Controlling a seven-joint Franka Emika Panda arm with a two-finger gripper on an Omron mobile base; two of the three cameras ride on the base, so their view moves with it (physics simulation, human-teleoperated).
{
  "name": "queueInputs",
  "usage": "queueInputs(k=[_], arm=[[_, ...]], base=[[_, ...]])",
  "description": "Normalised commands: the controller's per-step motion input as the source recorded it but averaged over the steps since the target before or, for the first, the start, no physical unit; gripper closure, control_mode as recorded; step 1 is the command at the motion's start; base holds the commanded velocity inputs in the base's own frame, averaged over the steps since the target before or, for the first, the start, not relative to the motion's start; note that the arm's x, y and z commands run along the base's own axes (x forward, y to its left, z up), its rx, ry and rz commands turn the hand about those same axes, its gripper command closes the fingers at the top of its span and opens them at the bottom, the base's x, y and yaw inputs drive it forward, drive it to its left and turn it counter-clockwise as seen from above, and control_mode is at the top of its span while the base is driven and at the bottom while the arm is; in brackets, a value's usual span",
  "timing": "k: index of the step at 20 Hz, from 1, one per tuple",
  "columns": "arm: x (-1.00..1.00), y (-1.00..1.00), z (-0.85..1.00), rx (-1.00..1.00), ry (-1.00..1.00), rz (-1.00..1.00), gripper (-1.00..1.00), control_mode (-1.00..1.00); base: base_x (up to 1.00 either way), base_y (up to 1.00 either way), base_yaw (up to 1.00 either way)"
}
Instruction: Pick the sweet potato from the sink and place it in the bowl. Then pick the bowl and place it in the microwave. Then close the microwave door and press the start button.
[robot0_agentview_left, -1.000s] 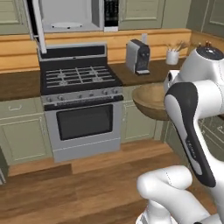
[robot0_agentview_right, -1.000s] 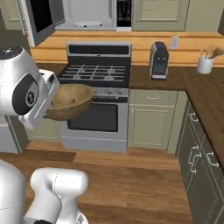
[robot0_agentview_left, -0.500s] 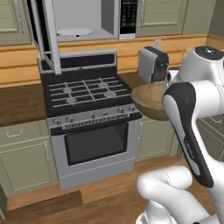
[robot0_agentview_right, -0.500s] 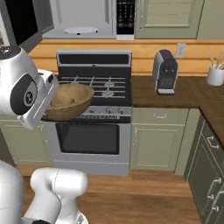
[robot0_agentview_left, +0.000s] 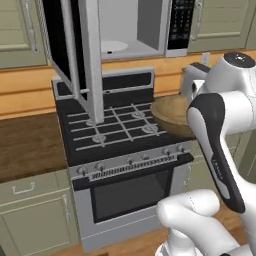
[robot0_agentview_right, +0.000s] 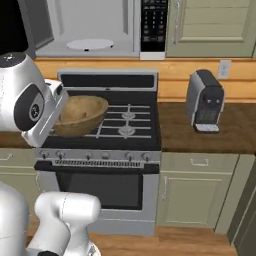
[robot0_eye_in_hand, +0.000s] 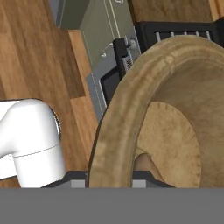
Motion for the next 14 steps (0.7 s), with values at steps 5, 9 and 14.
queueInputs(k=[5, 9, 14], arm=[[0.0, 0.0, 0.0, 0.0, 0.0, 0.0, 1.0, 1.0], [0.0, 0.0, 0.0, 0.0, 0.0, 0.0, 1.0, 1.0], [0.0, 0.0, 0.0, 0.0, 0.0, 0.0, 1.0, 1.0]], base=[[0.49, 0.14, 0.01], [0.12, 0.01, 0.11], [0.12, 0.0, 0.21]])
